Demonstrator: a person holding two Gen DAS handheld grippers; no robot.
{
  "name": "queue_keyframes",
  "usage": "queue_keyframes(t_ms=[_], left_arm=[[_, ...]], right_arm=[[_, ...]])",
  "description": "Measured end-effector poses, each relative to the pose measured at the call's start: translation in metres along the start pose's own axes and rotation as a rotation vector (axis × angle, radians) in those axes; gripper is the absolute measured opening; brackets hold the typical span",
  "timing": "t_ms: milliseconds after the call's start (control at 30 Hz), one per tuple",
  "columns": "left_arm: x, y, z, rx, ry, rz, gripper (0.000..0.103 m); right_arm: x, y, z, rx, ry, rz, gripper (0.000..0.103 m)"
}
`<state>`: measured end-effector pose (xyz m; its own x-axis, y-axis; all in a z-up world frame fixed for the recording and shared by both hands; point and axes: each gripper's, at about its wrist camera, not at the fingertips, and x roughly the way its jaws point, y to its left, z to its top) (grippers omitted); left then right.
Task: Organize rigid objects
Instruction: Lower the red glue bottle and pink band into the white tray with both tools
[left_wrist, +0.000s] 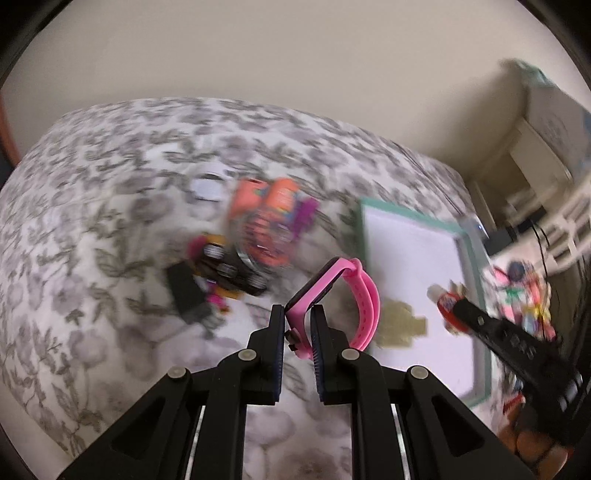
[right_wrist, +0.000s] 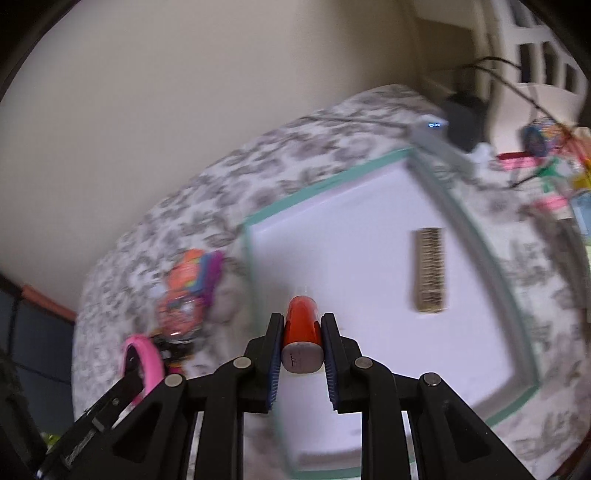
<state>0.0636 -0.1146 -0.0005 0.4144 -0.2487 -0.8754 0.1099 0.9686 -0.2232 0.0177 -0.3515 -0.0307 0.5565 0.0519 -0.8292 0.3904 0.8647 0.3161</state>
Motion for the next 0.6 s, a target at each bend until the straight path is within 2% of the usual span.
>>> queue_keyframes(t_ms=[133, 333, 467, 600], left_arm=[[0.009, -0.032, -0.013, 0.093, 0.047, -0.042, 0.014], [0.033, -0.068, -0.037, 0.200, 0.158, -0.086, 0.014], [0.047, -0.080, -0.051, 0.248, 0.214, -0.082, 0.014], [0.054, -0.089, -0.059, 0.284, 0.230, -0.062, 0.014]], right_arm=[[0.000, -0.028, 0.003, 0.086, -0.001, -0.004, 0.022], [0.000, -0.042, 0.004, 0.098, -0.005, -0.043, 0.022], [0.003, -0.044, 0.002, 0.097, 0.013, -0.054, 0.022], [0.012, -0.050, -0.002, 0.109, 0.052, -0.072, 0.022]])
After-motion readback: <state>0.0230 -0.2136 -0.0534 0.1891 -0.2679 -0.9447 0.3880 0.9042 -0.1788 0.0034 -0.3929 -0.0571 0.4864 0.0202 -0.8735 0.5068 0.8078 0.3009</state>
